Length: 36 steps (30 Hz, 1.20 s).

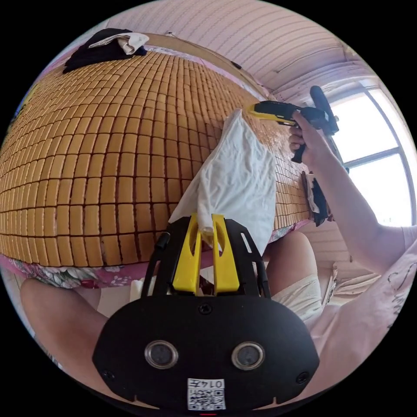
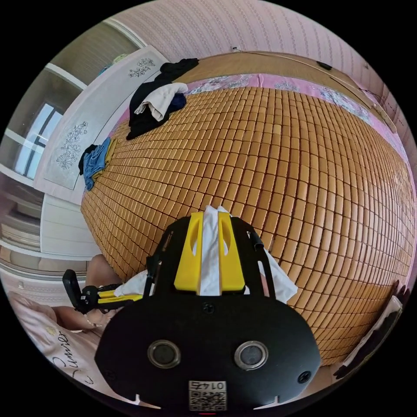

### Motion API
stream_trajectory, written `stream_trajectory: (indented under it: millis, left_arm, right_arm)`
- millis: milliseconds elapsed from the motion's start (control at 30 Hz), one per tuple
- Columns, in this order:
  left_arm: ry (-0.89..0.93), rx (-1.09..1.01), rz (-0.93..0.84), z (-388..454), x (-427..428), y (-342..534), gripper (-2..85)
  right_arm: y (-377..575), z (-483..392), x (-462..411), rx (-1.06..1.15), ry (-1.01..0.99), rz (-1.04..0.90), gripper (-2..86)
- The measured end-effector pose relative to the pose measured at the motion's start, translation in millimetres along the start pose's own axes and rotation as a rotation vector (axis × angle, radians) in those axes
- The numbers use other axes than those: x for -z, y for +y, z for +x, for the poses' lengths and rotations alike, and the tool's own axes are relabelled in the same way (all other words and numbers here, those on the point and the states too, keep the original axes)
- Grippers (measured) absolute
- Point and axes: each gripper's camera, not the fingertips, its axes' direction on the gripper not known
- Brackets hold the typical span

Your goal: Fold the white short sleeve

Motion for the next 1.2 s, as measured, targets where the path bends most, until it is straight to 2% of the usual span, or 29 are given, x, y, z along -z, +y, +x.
stream_trajectory:
  millis: [100, 167, 200, 300, 433, 533, 733, 967, 1100, 1200]
  left_arm:
    - [0.023, 0.02, -0.052, -7, 4, -3, 4.1]
    - [-0.062, 0.001, -0.079, -6, 9, -4, 4.8]
    - [-0.066, -0.004, -0.081, -6, 10, -4, 5.0]
    - [-0.105, -0.044, -0.084, -2, 18, -2, 5.7]
    - [-0.147, -0.28, -0.009, 23, 32, 3, 7.2]
    - [-0.158, -0.368, 0.051, 41, 34, -3, 9.0]
    - [-0.05, -0.542, 0.072, 72, 24, -28, 13.3]
    - [-0.104, -0.757, 0.002, 94, 2, -33, 16.5]
    - [-0.056, -0.813, -0.085, 100, -7, -31, 13.3]
    - [0.041, -0.849, -0.14, 110, -2, -27, 3.0]
  right_arm:
    - [-12, 2, -7, 0.06, 0.041, -0.086, 10.2]
    - [-21, -2, -21, 0.128, 0.047, -0.185, 16.4]
    - [-22, -5, -24, 0.155, 0.05, -0.206, 16.7]
    - [-22, -21, -35, 0.266, 0.109, -0.259, 15.7]
    - [-15, -39, -24, 0.348, 0.143, -0.226, 11.7]
    - [-9, -40, -18, 0.36, 0.086, -0.239, 8.5]
    - [34, -39, 44, 0.419, 0.012, -0.081, 3.1]
    - [143, -65, 169, 0.643, -0.165, 0.129, 1.9]
    - [192, -68, 203, 0.656, -0.191, 0.156, 1.5]
    - [231, -64, 225, 0.612, -0.184, 0.185, 1.4]
